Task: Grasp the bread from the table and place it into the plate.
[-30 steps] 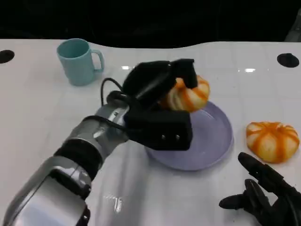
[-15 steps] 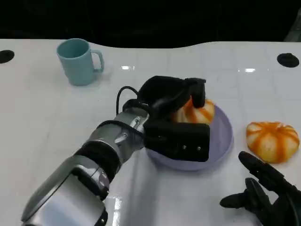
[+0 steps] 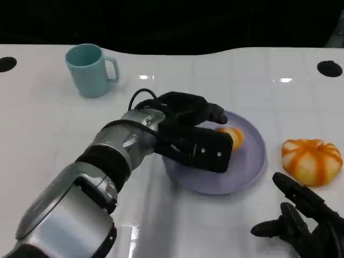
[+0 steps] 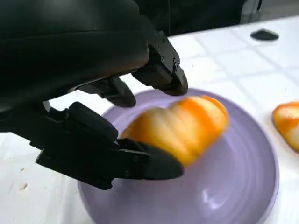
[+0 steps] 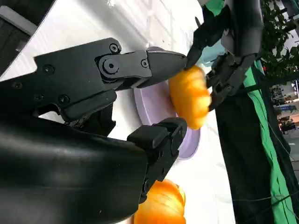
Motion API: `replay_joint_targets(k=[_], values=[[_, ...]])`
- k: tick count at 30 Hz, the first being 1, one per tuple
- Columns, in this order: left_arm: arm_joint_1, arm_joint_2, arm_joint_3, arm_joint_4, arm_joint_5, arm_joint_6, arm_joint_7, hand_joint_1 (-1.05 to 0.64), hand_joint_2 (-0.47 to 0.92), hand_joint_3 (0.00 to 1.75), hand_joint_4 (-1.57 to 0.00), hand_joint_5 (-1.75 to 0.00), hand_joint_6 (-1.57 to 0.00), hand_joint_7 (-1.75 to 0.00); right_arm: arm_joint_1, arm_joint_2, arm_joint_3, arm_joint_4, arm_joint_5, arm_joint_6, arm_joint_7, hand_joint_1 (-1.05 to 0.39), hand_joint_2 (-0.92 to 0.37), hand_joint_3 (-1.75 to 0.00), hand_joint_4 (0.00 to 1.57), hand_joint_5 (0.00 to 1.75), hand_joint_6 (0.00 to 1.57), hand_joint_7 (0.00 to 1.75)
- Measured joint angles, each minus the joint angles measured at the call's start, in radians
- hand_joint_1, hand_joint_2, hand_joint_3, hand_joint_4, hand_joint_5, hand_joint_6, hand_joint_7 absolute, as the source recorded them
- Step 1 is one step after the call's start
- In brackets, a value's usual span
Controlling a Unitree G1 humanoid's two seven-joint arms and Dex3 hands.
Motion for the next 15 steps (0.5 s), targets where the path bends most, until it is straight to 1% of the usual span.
replay_joint_targets(k=[2,6,9,12,13,15], values=[[0.0,0.004,0.005,-0.008,-0.013,0.001,-0.024,-1.0,0.92,0.69,-0.33,-0.07,-0.34,-0.01,0.0,0.0,0.0,0.0,0.0,0.0,0.0,-0.76,-0.92,-0.28,0.88,0.9,1.19,0.03],[-0.002,0.037,0.043,-0.039,-0.065,-0.026,-0.103,-0.99,0.92,0.7,-0.37,-0.09,-0.38,-0.02,0.0,0.0,0.001,0.0,0.0,0.0,0.0,-0.76,-0.92,-0.29,0.88,0.9,1.19,0.02],[-0.005,0.056,0.051,-0.055,-0.075,-0.026,-0.123,-0.99,0.92,0.7,-0.37,-0.08,-0.38,-0.02,0.0,0.0,0.0,0.0,0.0,0.0,0.0,-0.76,-0.92,-0.29,0.88,0.9,1.19,0.02],[-0.004,0.06,0.052,-0.06,-0.075,-0.026,-0.13,-0.99,0.92,0.7,-0.37,-0.08,-0.39,-0.02,-0.003,0.0,0.001,0.0,0.0,0.0,0.0,-0.76,-0.92,-0.29,0.88,0.9,1.19,0.02],[-0.005,0.06,0.052,-0.061,-0.075,-0.026,-0.13,-0.84,0.92,0.58,-0.41,-0.1,-0.44,-0.04,-0.003,0.0,0.001,0.0,0.0,0.0,0.0,-0.76,-0.92,-0.3,0.88,0.91,1.18,0.02],[0.026,0.077,0.116,-0.115,-0.157,-0.043,-0.178,-0.75,0.92,0.52,-0.43,-0.11,-0.48,-0.05,-0.005,0.0,0.002,0.002,-0.004,-0.005,0.001,-0.76,-0.92,-0.31,0.88,0.91,1.18,0.02]])
